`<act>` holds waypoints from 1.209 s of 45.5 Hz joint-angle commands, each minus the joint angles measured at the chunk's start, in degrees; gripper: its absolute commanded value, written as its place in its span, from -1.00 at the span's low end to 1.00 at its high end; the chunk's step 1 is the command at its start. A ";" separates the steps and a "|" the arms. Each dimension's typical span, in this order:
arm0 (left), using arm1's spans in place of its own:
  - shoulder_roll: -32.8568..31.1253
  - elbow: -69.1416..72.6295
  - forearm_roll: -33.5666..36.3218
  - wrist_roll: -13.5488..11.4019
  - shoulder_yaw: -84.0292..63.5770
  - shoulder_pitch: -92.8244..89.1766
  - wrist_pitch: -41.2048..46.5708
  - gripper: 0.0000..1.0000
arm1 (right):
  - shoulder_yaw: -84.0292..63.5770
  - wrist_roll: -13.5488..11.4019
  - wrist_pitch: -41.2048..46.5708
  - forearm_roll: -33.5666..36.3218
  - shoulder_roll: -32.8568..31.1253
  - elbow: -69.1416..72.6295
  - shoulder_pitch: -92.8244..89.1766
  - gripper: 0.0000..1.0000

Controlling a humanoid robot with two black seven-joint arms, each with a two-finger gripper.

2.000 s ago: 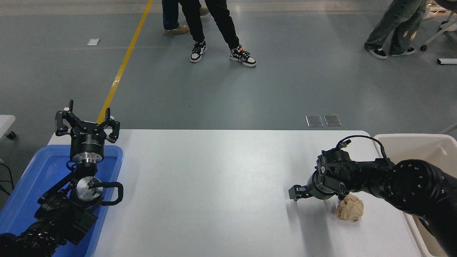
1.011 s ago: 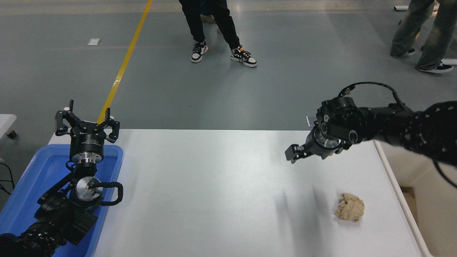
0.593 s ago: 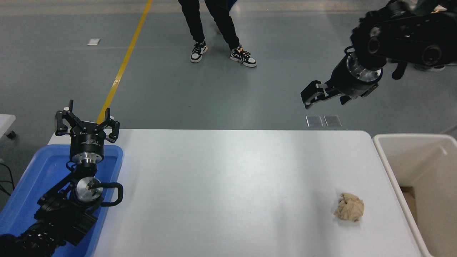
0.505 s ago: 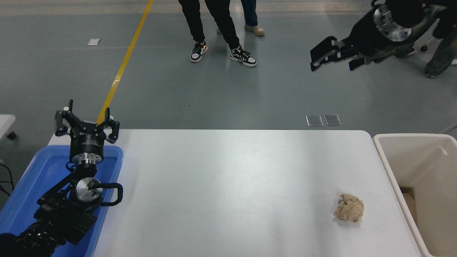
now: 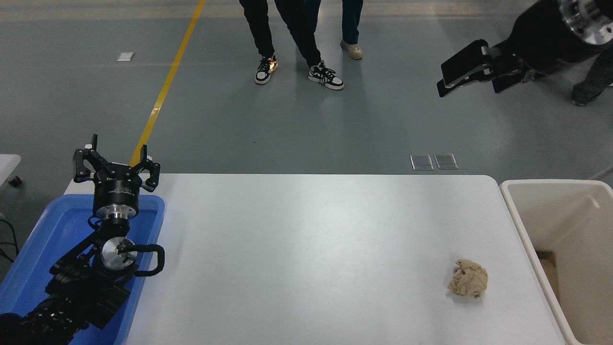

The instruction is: Pick up paper ball place in dustbin

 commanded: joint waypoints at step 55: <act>0.00 0.00 0.26 0.09 0.03 -0.03 -0.13 0.98 | 7.69 -0.15 -28.35 -7.83 7.05 -14.34 -58.89 1.00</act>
